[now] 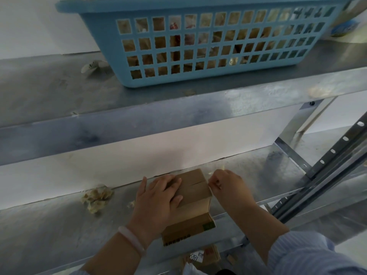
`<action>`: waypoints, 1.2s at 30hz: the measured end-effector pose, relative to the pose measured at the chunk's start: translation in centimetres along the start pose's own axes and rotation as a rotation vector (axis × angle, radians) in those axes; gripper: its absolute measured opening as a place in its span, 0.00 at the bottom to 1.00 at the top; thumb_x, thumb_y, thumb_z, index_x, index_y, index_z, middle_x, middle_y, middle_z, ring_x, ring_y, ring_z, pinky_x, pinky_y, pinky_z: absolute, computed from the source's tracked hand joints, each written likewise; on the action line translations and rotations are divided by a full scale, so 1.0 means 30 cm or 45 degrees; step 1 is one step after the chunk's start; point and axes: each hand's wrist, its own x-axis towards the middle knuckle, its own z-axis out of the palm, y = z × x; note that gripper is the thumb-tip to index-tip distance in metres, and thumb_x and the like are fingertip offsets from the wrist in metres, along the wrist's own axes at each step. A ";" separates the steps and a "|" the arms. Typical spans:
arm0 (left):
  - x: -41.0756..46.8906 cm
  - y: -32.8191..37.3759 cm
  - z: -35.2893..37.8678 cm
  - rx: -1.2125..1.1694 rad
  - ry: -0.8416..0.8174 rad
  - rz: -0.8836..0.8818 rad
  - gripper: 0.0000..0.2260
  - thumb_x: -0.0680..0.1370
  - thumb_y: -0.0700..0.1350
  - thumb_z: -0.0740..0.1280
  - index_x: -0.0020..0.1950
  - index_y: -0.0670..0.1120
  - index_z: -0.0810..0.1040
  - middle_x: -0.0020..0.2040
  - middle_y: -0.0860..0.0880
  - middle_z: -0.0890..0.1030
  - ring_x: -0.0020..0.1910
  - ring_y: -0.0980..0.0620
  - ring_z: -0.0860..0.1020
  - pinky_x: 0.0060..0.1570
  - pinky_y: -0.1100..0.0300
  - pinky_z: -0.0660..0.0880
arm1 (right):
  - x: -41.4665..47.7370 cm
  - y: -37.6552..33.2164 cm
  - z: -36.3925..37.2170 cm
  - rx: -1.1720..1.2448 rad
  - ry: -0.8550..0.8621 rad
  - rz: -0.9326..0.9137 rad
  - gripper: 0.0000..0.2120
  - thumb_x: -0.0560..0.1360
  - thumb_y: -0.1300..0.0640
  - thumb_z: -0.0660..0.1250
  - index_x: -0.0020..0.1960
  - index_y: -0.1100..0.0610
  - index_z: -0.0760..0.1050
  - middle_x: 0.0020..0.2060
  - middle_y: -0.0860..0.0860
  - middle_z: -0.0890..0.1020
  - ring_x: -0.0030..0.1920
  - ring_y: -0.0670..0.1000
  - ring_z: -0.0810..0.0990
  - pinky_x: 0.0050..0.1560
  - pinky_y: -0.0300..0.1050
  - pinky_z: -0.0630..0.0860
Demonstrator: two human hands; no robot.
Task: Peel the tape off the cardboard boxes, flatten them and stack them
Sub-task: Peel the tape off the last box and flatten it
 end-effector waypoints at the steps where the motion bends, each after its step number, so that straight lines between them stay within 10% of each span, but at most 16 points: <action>1: -0.001 -0.002 0.001 -0.003 -0.013 -0.002 0.22 0.78 0.60 0.52 0.64 0.55 0.77 0.63 0.57 0.75 0.61 0.55 0.74 0.66 0.39 0.64 | -0.001 0.002 0.007 0.058 -0.012 -0.011 0.03 0.78 0.56 0.65 0.47 0.51 0.77 0.43 0.46 0.80 0.42 0.45 0.78 0.47 0.40 0.78; 14: 0.000 -0.006 0.007 -0.205 -0.048 -0.015 0.23 0.79 0.60 0.52 0.69 0.53 0.73 0.67 0.56 0.71 0.65 0.55 0.71 0.65 0.41 0.69 | 0.021 0.049 0.031 1.480 -0.416 0.752 0.12 0.75 0.63 0.71 0.59 0.59 0.78 0.47 0.57 0.86 0.50 0.54 0.85 0.53 0.52 0.82; 36: 0.005 0.000 -0.011 -0.187 -0.086 -0.016 0.25 0.79 0.63 0.50 0.69 0.53 0.73 0.68 0.57 0.71 0.65 0.54 0.71 0.64 0.41 0.69 | 0.011 0.037 0.051 0.391 0.004 0.324 0.07 0.75 0.57 0.69 0.41 0.50 0.73 0.37 0.44 0.79 0.37 0.41 0.76 0.35 0.31 0.69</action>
